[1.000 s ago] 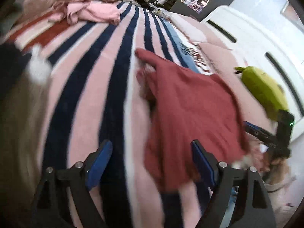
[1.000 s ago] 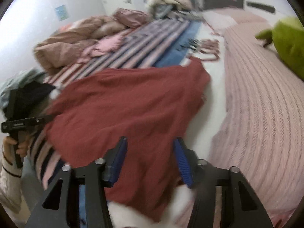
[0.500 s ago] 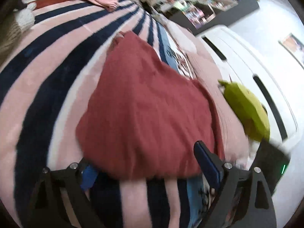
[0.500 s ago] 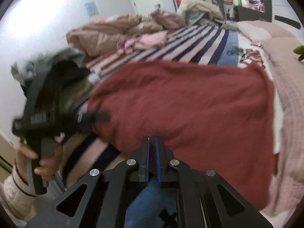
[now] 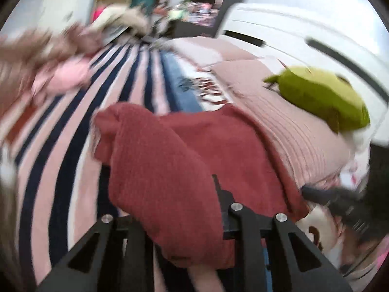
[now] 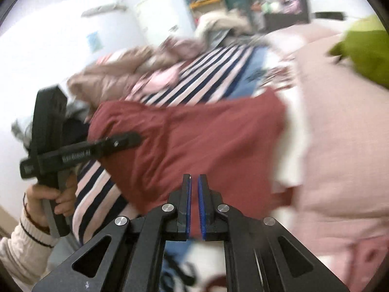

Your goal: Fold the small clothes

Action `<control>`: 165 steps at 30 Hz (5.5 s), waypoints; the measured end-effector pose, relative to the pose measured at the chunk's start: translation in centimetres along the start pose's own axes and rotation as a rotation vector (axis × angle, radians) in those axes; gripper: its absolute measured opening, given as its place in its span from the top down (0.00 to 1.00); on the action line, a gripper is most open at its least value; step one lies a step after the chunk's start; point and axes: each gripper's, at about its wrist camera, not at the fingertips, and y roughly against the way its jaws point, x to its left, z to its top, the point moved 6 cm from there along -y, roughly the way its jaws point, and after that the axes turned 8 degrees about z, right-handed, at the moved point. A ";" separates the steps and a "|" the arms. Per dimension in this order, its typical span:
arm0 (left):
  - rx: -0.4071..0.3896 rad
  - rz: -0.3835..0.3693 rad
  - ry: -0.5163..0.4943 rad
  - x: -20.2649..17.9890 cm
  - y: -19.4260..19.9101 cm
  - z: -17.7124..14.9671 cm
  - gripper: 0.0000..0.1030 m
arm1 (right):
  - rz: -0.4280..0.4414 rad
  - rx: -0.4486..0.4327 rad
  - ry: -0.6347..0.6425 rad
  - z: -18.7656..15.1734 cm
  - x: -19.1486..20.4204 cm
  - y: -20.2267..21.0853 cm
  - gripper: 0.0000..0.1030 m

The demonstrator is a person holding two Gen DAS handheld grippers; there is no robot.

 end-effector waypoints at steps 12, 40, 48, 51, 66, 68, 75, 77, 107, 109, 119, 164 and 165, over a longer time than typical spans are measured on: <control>0.219 -0.291 -0.334 -13.8 -6.4 -4.0 0.62 | -0.056 -0.086 -0.074 -1.4 -4.9 6.8 0.98; 0.110 -0.186 0.028 3.2 -1.6 -0.6 0.30 | -0.209 0.254 0.024 -1.1 -4.5 -3.4 0.99; 0.044 -0.071 0.028 5.6 -1.5 2.8 0.30 | -0.186 0.246 0.270 7.5 -0.1 -8.0 0.40; 0.043 -0.085 0.036 6.1 -1.9 3.1 0.30 | -0.255 0.357 0.346 7.8 -1.0 -12.1 0.40; 0.193 -0.309 0.031 0.6 -5.8 0.2 0.26 | -0.420 0.272 0.049 9.1 -12.3 -8.1 0.77; 0.235 -0.365 0.032 -0.6 -6.3 -0.9 0.25 | -0.369 0.206 0.042 9.2 -11.0 -5.6 0.66; 0.325 -0.437 0.030 -3.5 -6.9 -4.2 0.34 | -0.182 0.258 -0.013 2.0 -6.4 -2.2 0.83; 0.345 -0.476 0.038 -4.4 -6.3 -4.9 0.69 | -0.223 0.255 -0.024 -0.5 -6.5 -2.0 0.84; 0.375 -0.361 0.155 2.9 -9.2 -3.2 0.88 | 0.190 0.221 -0.363 -0.9 -7.8 -8.0 0.76; 0.363 -0.351 0.158 2.3 -9.2 -2.9 0.90 | 0.194 0.207 -0.353 -0.8 -7.7 -8.0 0.80; 0.186 -0.250 0.035 1.9 -1.8 2.2 0.91 | 0.235 0.109 -0.254 3.3 -3.4 -5.5 0.84; 0.045 0.351 0.121 39.7 30.7 7.1 0.91 | 0.614 0.273 0.217 17.2 45.5 -23.0 0.84; 0.063 0.339 0.132 40.7 29.4 6.5 0.90 | 0.605 0.291 0.211 17.0 45.1 -24.0 0.84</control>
